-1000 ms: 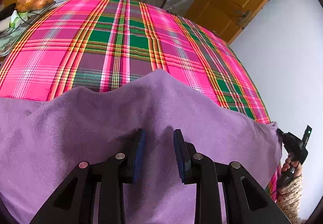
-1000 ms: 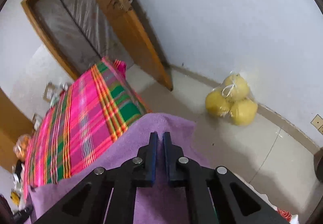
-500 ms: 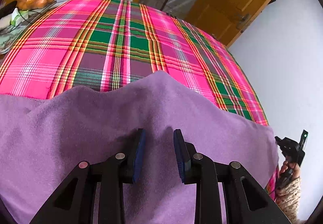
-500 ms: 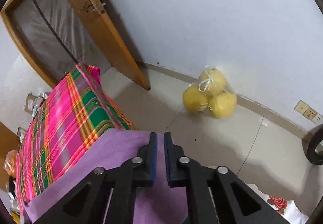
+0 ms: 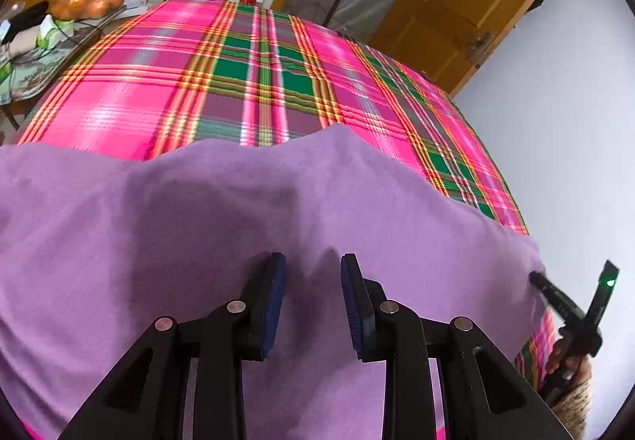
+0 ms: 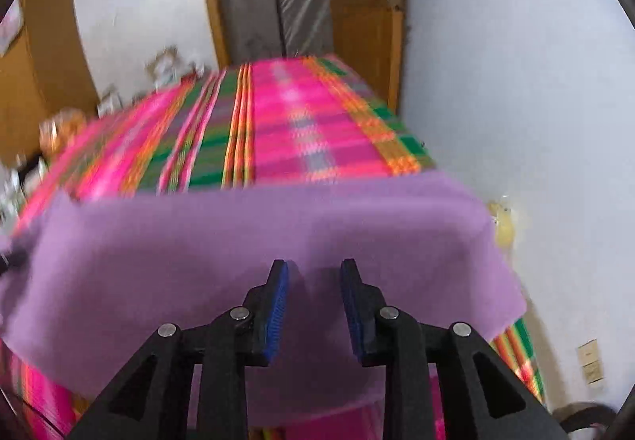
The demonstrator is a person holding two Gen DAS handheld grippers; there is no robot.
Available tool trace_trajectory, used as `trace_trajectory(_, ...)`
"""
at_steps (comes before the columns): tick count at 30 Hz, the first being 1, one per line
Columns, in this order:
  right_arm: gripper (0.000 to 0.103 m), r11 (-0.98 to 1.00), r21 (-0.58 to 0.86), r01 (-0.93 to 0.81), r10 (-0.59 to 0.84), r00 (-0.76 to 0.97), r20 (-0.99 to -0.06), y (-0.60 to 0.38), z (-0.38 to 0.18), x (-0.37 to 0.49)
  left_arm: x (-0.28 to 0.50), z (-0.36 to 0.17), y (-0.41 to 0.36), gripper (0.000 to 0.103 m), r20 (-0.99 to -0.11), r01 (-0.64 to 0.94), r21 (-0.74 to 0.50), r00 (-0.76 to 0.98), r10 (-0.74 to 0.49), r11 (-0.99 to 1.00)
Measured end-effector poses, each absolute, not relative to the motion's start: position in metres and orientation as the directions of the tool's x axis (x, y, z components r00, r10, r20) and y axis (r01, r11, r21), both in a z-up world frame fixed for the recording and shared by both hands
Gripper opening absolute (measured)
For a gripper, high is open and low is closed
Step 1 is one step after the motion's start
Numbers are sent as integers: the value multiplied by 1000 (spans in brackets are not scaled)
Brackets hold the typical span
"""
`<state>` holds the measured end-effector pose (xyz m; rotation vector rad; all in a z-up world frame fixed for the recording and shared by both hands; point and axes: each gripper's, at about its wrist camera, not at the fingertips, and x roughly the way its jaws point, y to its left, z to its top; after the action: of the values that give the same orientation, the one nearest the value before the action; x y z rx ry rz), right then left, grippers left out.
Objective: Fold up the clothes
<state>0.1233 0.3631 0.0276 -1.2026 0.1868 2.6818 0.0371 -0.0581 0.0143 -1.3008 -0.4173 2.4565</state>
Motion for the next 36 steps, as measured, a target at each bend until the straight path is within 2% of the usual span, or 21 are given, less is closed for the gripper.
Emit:
trace_trajectory(5, 30, -968, 44, -246, 131, -649, -750, 359, 32, 137, 53, 11, -80, 29, -740, -111, -397, -549, 389, -911)
trace_trajectory(9, 32, -982, 99, -162, 45, -703, -710, 332, 45, 135, 66, 9, -99, 30, -738, -64, -403, -567, 366, -913)
trace_trajectory(15, 33, -989, 145, 38, -131, -687, -715, 268, 39, 120, 84, 7, -129, 29, -732, 2, -416, -594, 334, -909)
trace_trajectory(20, 33, -963, 160, 216, -264, -650, -713, 211, 37, 116, 90, 16, -158, 30, -740, 82, -376, -626, 246, -923)
trace_trajectory(26, 33, -934, 141, 328, -323, -610, -724, 164, 34, 106, 77, 44, -203, 30, -691, 170, -368, -708, 147, -914)
trace_trajectory(33, 33, -922, 131, 364, -338, -593, -731, 140, 34, 87, 31, 46, -225, 30, -756, 204, -292, -648, 94, -934)
trace_trajectory(36, 33, -922, 135, 362, -336, -578, -744, 137, 28, 79, 16, 37, -234, 30, -781, 224, -304, -616, 107, -926)
